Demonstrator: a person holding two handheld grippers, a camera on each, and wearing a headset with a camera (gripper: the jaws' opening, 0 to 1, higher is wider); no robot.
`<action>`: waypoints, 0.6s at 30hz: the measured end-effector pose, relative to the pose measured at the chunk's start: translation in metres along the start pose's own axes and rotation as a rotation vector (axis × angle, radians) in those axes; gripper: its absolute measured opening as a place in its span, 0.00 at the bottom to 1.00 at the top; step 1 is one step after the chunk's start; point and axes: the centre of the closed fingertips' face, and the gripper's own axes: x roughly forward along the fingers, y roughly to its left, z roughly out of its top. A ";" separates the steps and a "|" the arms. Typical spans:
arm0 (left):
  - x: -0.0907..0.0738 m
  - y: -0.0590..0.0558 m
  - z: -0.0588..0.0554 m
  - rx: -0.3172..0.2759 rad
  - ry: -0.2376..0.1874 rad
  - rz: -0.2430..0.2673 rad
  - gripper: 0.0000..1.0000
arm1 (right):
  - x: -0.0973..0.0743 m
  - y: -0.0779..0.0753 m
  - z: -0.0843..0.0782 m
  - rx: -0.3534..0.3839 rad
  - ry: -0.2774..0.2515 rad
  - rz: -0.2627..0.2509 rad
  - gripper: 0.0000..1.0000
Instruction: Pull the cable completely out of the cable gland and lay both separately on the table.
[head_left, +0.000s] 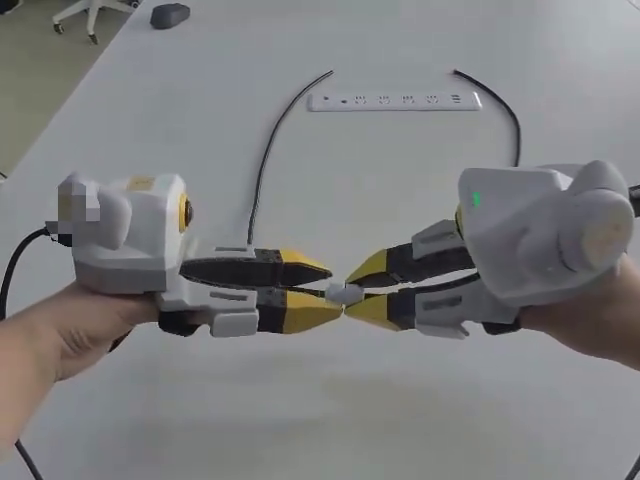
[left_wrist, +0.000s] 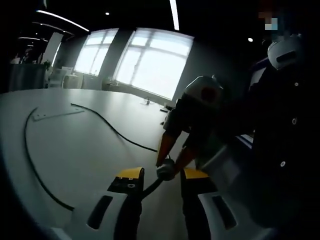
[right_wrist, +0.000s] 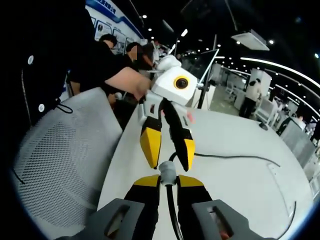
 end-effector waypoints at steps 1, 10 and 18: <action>0.000 -0.001 0.001 -0.011 -0.009 -0.008 0.30 | 0.000 0.000 0.000 -0.004 0.000 -0.001 0.07; 0.002 -0.010 0.000 -0.048 -0.013 -0.058 0.17 | -0.002 0.006 0.002 -0.017 -0.008 0.006 0.07; 0.003 -0.012 0.002 -0.047 -0.022 -0.065 0.17 | -0.004 0.005 0.005 -0.011 -0.022 0.004 0.07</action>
